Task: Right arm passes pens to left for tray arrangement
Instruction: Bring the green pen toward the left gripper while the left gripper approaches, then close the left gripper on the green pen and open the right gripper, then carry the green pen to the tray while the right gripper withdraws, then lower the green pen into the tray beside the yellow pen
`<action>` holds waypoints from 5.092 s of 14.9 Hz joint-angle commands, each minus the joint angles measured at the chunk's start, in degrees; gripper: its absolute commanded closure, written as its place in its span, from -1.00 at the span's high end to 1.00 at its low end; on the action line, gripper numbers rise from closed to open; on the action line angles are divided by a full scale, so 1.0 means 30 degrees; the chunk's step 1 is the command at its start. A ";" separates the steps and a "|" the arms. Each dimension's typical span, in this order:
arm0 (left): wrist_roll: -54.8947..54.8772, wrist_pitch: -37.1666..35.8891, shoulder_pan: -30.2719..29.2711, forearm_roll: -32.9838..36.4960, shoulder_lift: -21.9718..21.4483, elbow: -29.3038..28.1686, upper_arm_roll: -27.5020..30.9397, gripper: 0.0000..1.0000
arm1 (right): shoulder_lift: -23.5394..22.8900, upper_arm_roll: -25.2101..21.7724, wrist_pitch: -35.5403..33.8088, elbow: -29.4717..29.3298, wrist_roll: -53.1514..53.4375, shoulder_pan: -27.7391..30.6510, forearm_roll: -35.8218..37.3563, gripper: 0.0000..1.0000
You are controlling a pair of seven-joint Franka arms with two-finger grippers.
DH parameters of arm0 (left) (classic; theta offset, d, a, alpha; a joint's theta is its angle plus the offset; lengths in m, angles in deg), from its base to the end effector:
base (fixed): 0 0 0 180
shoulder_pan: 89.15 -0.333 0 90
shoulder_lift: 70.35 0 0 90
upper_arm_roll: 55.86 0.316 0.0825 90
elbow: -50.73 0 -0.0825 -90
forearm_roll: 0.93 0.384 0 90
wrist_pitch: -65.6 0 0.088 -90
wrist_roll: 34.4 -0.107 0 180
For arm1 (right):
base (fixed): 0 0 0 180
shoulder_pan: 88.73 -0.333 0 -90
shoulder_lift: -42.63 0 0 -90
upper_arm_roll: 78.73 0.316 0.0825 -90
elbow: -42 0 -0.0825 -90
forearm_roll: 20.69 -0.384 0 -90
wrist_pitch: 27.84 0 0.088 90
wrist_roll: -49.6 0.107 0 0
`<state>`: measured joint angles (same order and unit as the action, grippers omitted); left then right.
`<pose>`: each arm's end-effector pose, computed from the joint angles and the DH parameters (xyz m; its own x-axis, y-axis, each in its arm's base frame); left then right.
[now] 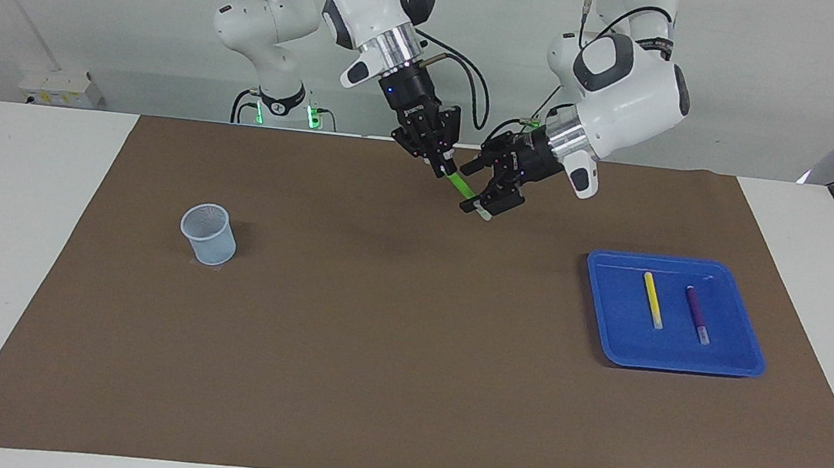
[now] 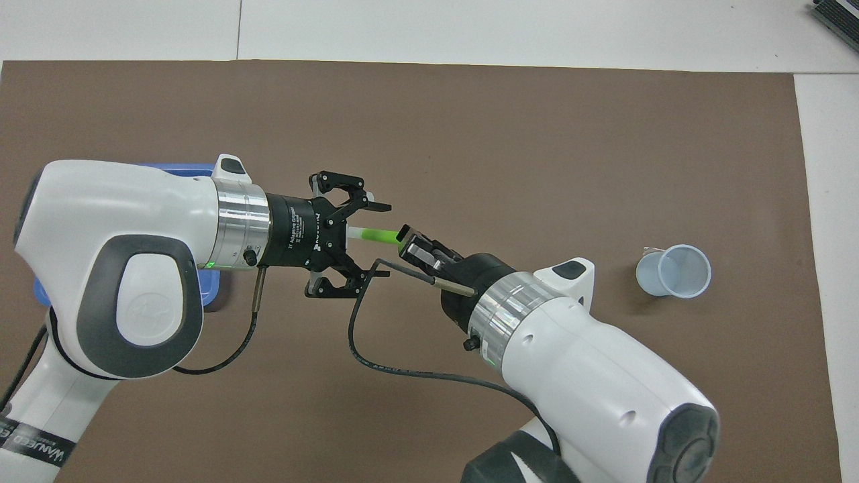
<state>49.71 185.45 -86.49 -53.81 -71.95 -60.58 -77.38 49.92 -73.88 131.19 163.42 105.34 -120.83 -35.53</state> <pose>0.5081 -0.2731 0.5263 0.1062 0.6633 -0.7407 0.9942 -0.0822 0.0689 0.4557 0.3312 0.5601 0.8034 -0.5615 0.1981 -0.2945 -0.6638 -0.6874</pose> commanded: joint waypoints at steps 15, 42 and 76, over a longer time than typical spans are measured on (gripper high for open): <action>0.0174 0.1357 0.0814 -0.0420 -0.1516 -0.1744 0.0261 -0.82 | 0.0177 0.0112 0.0339 0.0307 -0.1618 0.0270 -0.0416 -1.00; -1.7127 -0.5903 -0.1325 0.4898 -0.2248 -0.1715 0.0408 -1.00 | -0.1113 -0.0240 -1.3744 -0.4878 -1.3273 0.5889 -0.0298 1.00; -3.0035 0.3200 -0.6950 1.9673 0.4839 -0.2417 0.0612 -1.00 | -0.1815 -0.0415 -2.3243 -0.8218 -1.9196 1.1110 0.4770 1.00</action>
<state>-43.43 192.62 -107.66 2.60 -58.76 -67.79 -75.47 43.97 -75.41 62.65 138.26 48.65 -88.24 -21.86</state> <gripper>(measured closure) 0.811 0.000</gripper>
